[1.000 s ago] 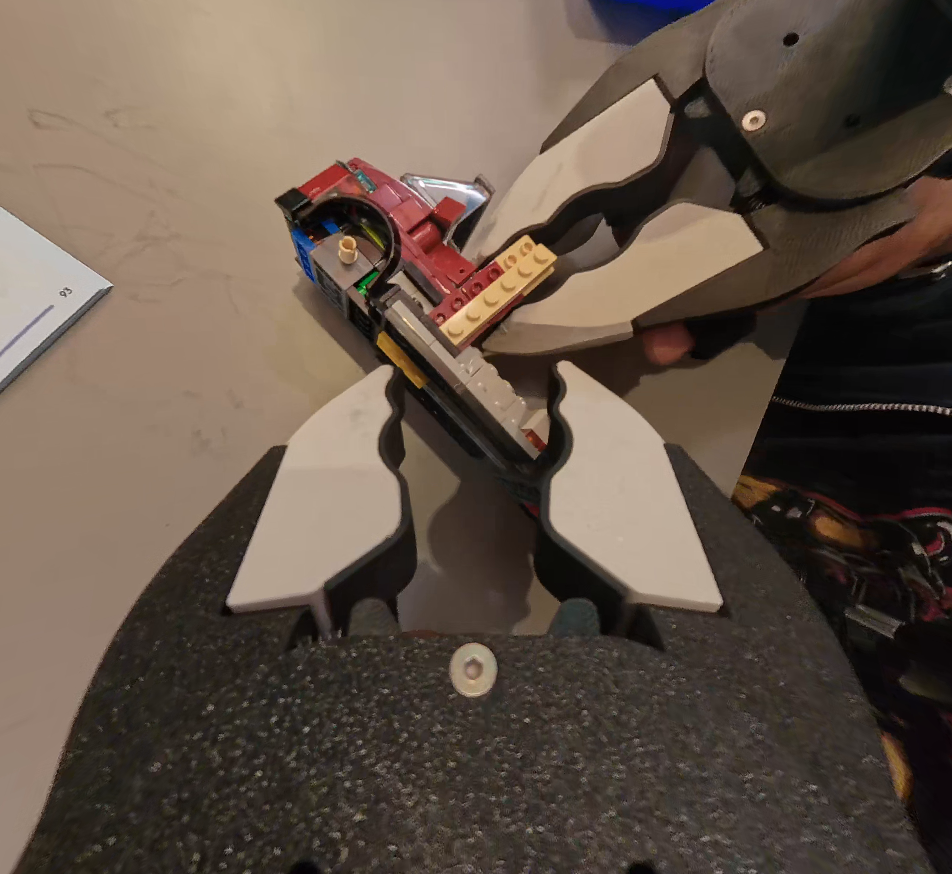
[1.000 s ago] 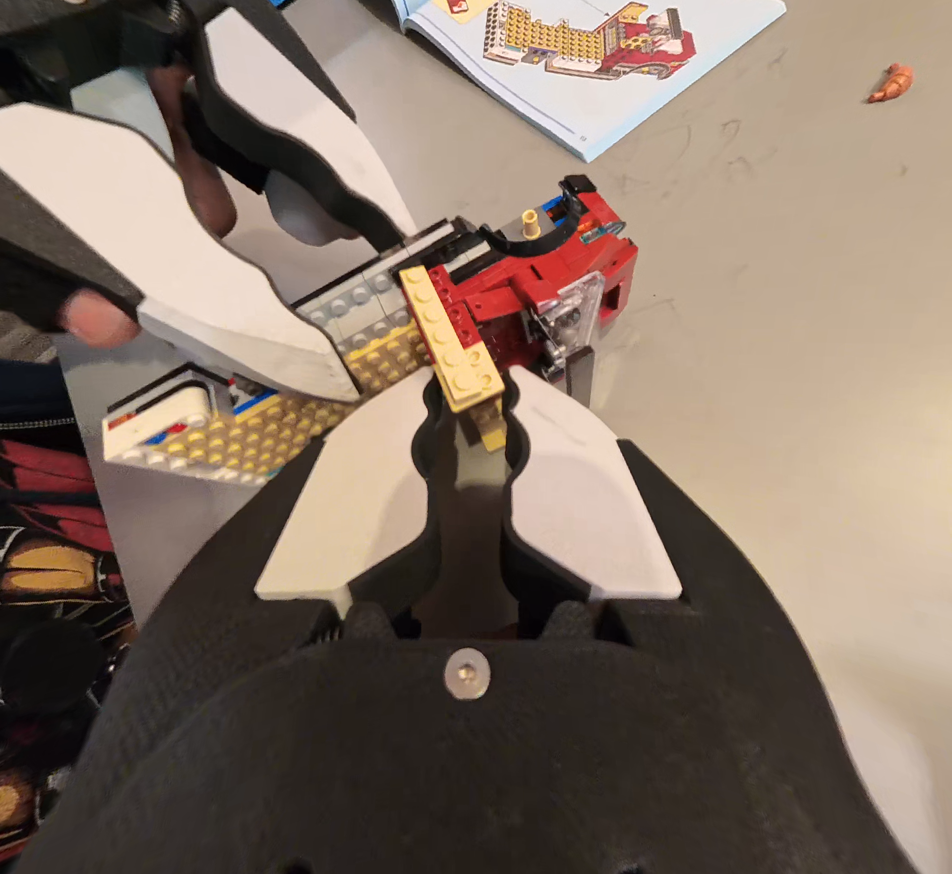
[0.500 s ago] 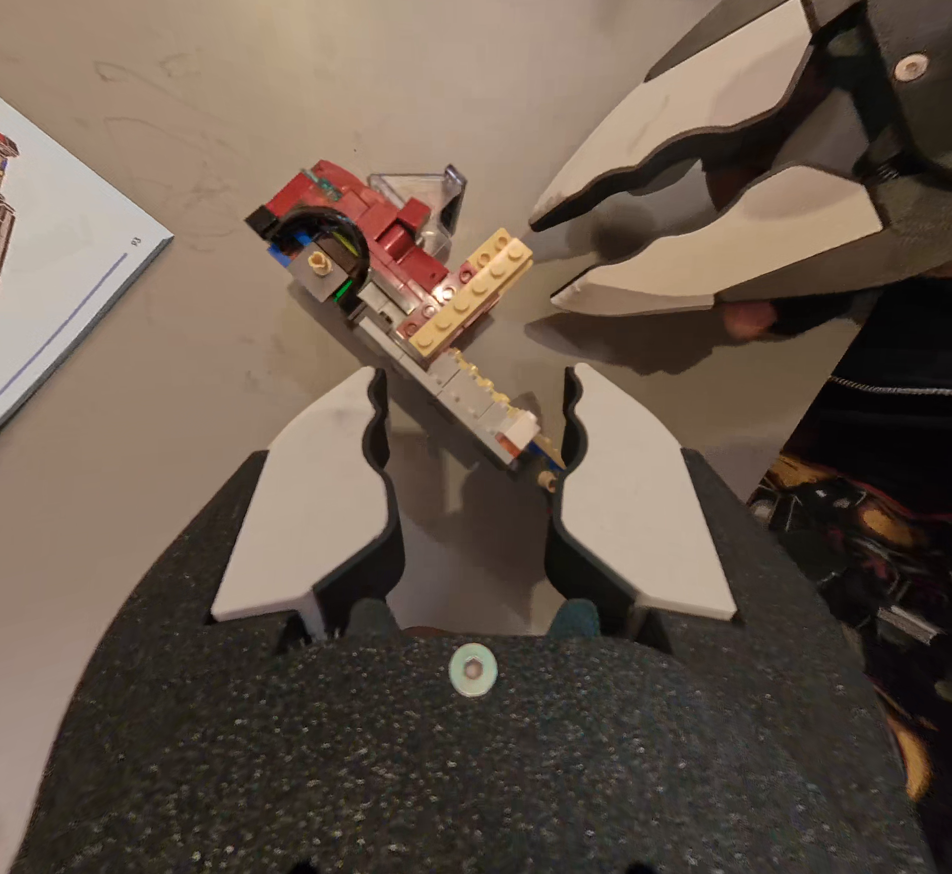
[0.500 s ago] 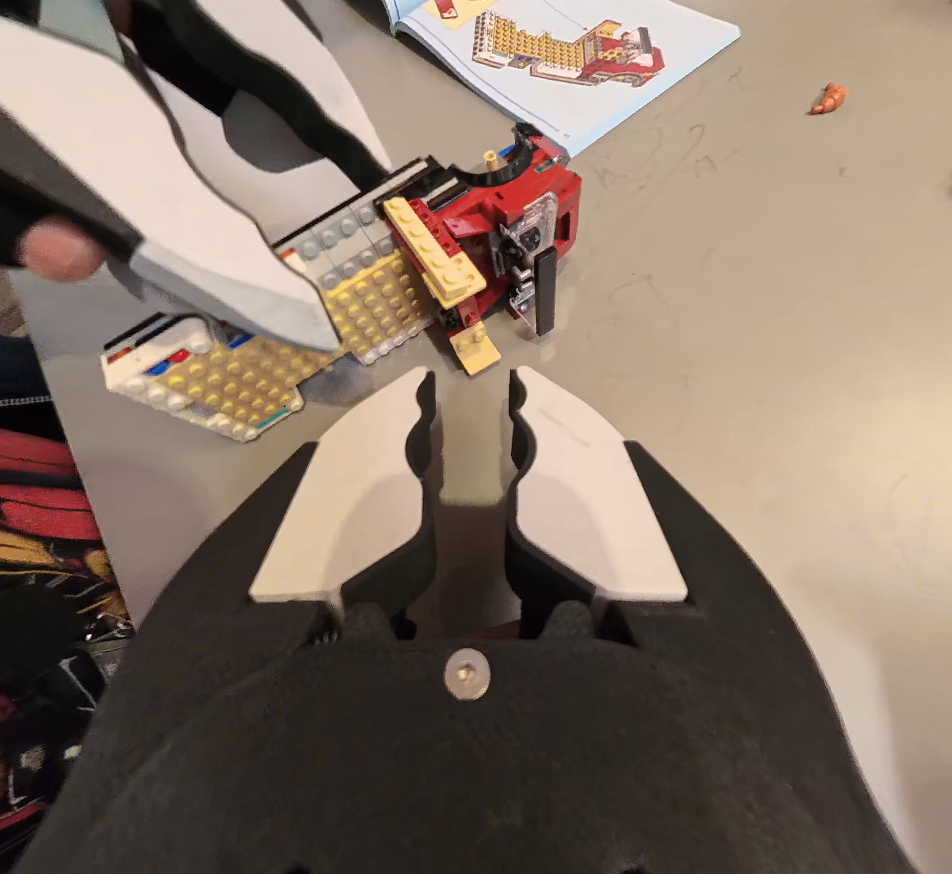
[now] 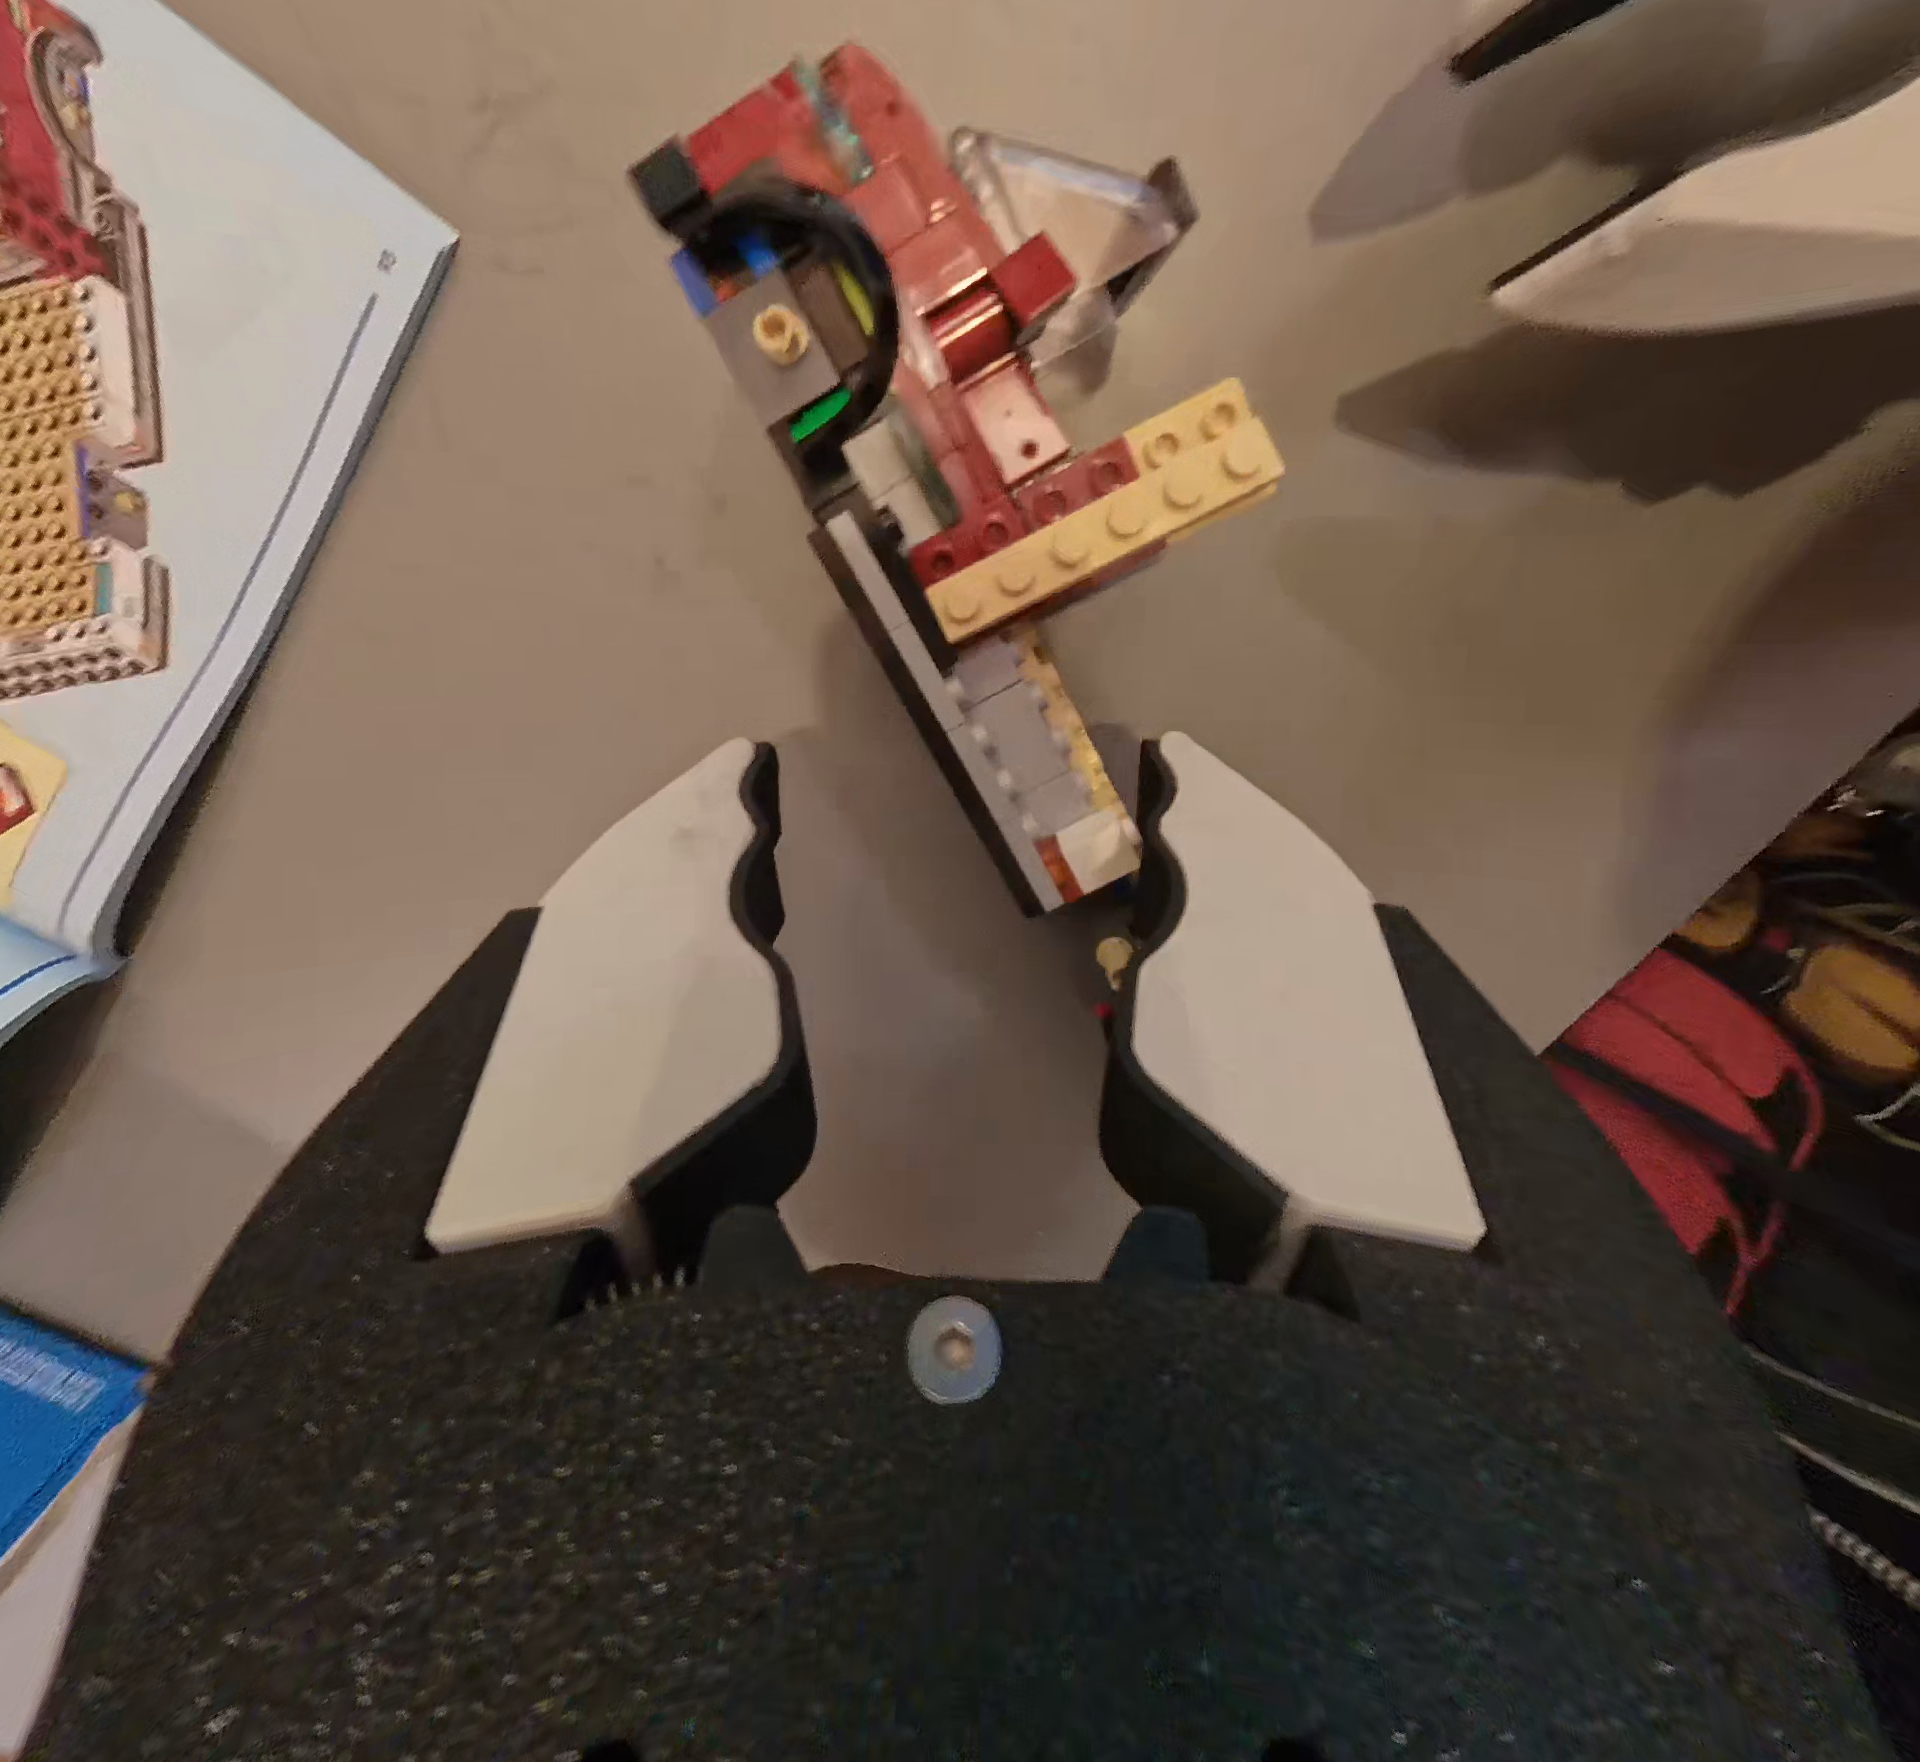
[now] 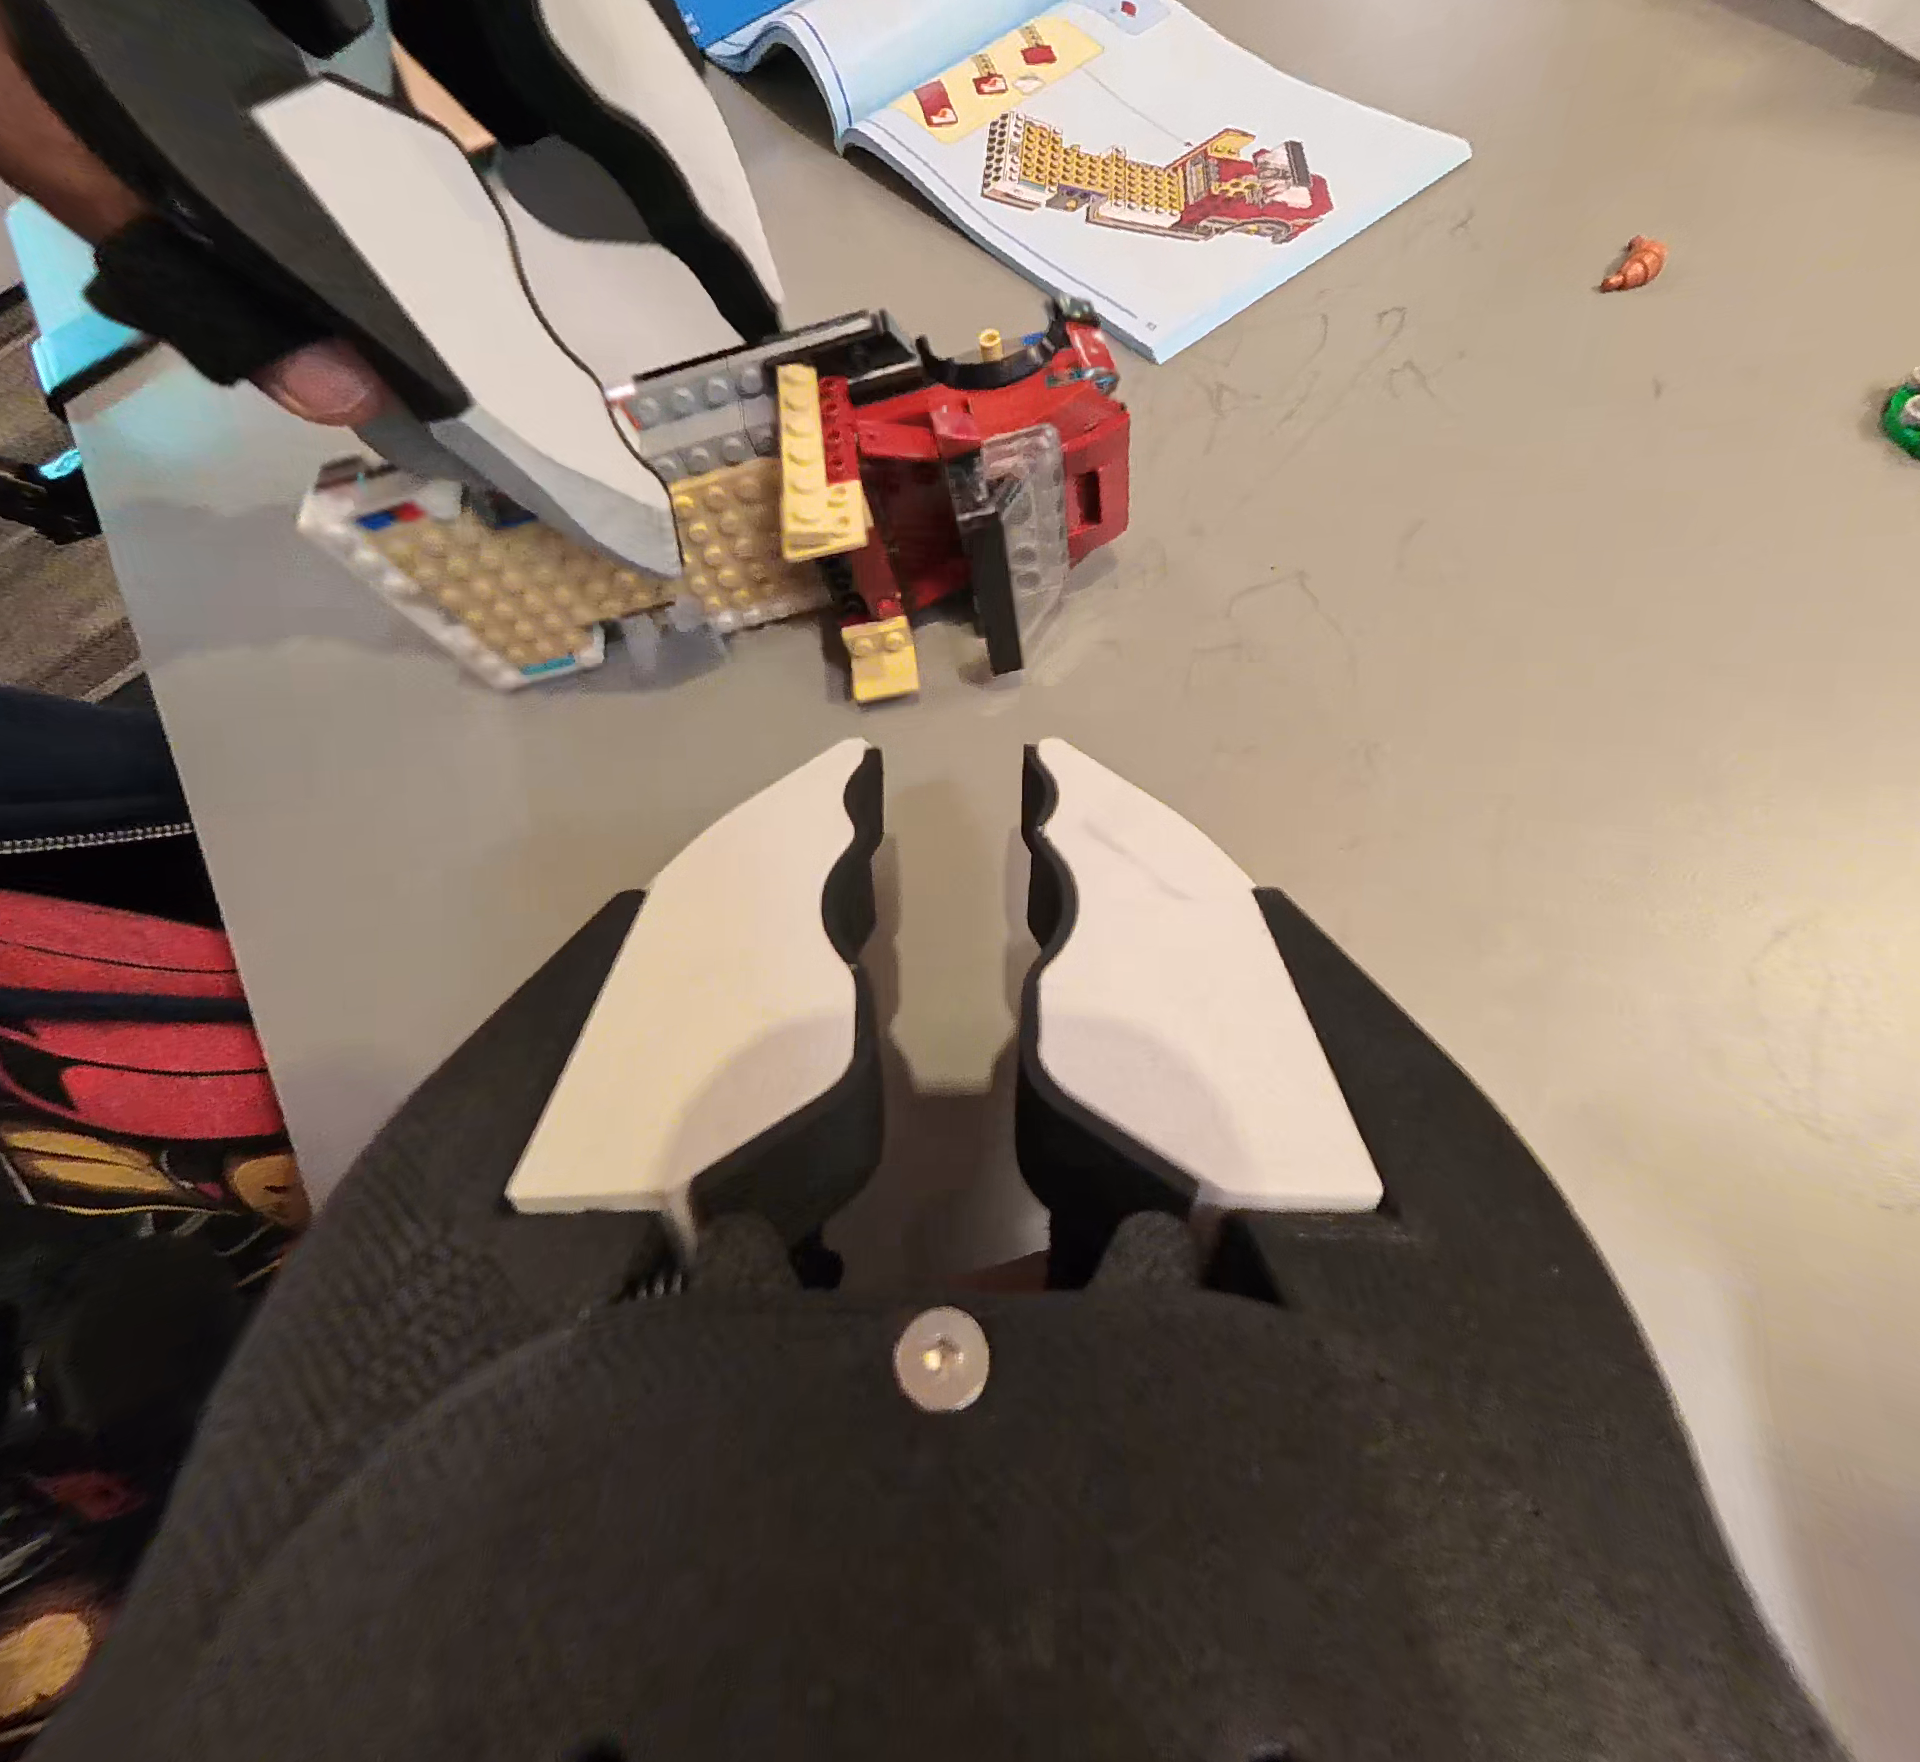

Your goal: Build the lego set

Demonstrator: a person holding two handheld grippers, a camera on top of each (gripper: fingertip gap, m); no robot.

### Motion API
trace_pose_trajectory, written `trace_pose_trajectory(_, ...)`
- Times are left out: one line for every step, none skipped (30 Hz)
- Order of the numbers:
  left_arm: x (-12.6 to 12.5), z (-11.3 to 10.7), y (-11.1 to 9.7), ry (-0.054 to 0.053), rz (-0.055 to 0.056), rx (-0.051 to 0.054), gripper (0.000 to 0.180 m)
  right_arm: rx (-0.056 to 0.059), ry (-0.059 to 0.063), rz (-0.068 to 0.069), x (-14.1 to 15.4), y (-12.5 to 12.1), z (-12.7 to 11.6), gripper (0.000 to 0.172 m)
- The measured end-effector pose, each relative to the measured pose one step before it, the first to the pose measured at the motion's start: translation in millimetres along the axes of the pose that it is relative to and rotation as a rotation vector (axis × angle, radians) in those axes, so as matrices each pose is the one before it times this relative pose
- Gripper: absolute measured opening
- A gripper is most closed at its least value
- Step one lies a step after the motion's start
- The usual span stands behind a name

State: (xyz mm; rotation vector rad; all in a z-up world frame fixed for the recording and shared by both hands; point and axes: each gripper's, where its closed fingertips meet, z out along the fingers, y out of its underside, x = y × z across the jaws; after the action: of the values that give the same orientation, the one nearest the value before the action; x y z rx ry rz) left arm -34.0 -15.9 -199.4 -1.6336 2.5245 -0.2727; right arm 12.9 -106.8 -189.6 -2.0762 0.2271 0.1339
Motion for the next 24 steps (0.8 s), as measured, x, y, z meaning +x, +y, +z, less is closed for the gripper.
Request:
trace_pose_trajectory(-2.67,-1.14,2.48,-0.0184,0.0055,-0.0153,0.066,0.0018,0.0034,-0.0014,0.18,0.02,-0.58,0.025)
trace_pose_trajectory(0.35,-0.84,0.23,-0.0006,-0.0069,-0.0019,0.066,0.0012,0.0043,-0.0020,0.15,0.13,-0.40,0.025)
trace_pose_trajectory(3.43,0.14,-1.64,0.0172,-0.0154,0.0080,0.065,0.0006,0.0045,-0.0032,0.15,0.09,-0.41,0.025)
trace_pose_trajectory(4.64,1.75,-1.95,0.0224,-0.0153,0.0085,0.064,0.0025,0.0041,-0.0042,-0.06,-0.20,-0.33,0.025)
trace_pose_trajectory(3.27,3.84,0.20,0.0126,-0.0073,-0.0029,0.064,0.0023,0.0020,-0.0061,-0.51,-0.21,-0.18,0.025)
trace_pose_trajectory(0.87,5.41,2.82,-0.0008,0.0065,-0.0177,0.064,0.0013,-0.0027,-0.0080,-1.20,-0.15,-0.08,0.025)
trace_pose_trajectory(-1.69,5.95,4.73,-0.0138,0.0099,-0.0248,0.064,0.0013,-0.0029,-0.0065,-1.02,-0.13,-0.02,0.025)
trace_pose_trajectory(-3.85,5.27,5.15,-0.0259,0.0101,-0.0256,0.062,0.0029,-0.0020,-0.0042,-0.67,-0.36,-0.21,0.025)
trace_pose_trajectory(-4.41,3.42,3.89,-0.0306,0.0150,-0.0144,0.057,0.0060,-0.0044,-0.0062,-0.84,-0.80,-0.35,0.025)
trace_pose_trajectory(-3.03,1.57,1.97,-0.0235,0.0133,0.0001,0.049,0.0100,-0.0029,-0.0100,-0.89,-1.36,-0.70,0.025)
trace_pose_trajectory(-1.46,-0.20,-0.44,-0.0107,0.0043,0.0146,0.042,0.0132,0.0014,-0.0160,-0.45,-1.99,-0.84,0.025)
trace_pose_trajectory(-0.30,-1.52,-1.85,-0.0010,-0.0071,0.0217,0.037,0.0145,0.0039,-0.0252,-0.59,-2.28,-0.55,0.025)
trace_pose_trajectory(0.37,-2.12,-2.20,0.0074,-0.0106,0.0202,0.036,0.0140,0.0062,-0.0344,-0.84,-2.37,-0.47,0.025)
trace_pose_trajectory(-0.31,-2.20,-1.93,0.0064,-0.0107,0.0149,0.036,0.0137,0.0108,-0.0413,-0.63,-2.44,-0.10,0.025)
trace_pose_trajectory(-1.47,-1.73,-1.77,0.0000,-0.0084,0.0124,0.038,0.0113,0.0141,-0.0467,-0.79,-2.16,0.26,0.025)
trace_pose_trajectory(-1.86,-0.97,-1.17,-0.0039,-0.0044,0.0074,0.038,0.0079,0.0172,-0.0493,-0.69,-1.55,0.56,0.026)
trace_pose_trajectory(-0.89,-0.17,-0.46,-0.0003,-0.0014,0.0018,0.038,0.0058,0.0183,-0.0495,-1.05,-1.19,0.78,0.026)
trace_pose_trajectory(-0.25,0.38,-0.76,0.0005,0.0019,0.0048,0.038,0.0051,0.0147,-0.0506,-1.90,-1.14,1.06,0.026)
trace_pose_trajectory(1.30,0.85,-0.17,0.0078,0.0048,0.0031,0.036,0.0039,0.0130,-0.0515,-2.23,-0.87,1.19,0.026)
trace_pose_trajectory(2.25,1.44,0.53,0.0109,0.0088,0.0000,0.034,0.0049,0.0182,-0.0528,-1.67,-1.01,1.41,0.027)
trace_pose_trajectory(0.88,1.85,1.16,0.0017,0.0119,-0.0015,0.032,0.0052,0.0216,-0.0549,-1.16,-0.97,1.61,0.027)
trace_pose_trajectory(-0.26,2.14,1.00,-0.0063,0.0136,-0.0003,0.030,0.0023,0.0224,-0.0565,-0.99,-0.44,1.69,0.027)
trace_pose_trajectory(-0.78,1.81,0.59,-0.0086,0.0146,0.0047,0.029,-0.0015,0.0254,-0.0576,-0.47,-0.03,1.83,0.027)
trace_pose_trajectory(-0.72,0.84,-0.68,-0.0060,0.0099,0.0135,0.029,-0.0023,0.0252,-0.0611,-0.59,-0.28,1.72,0.028)
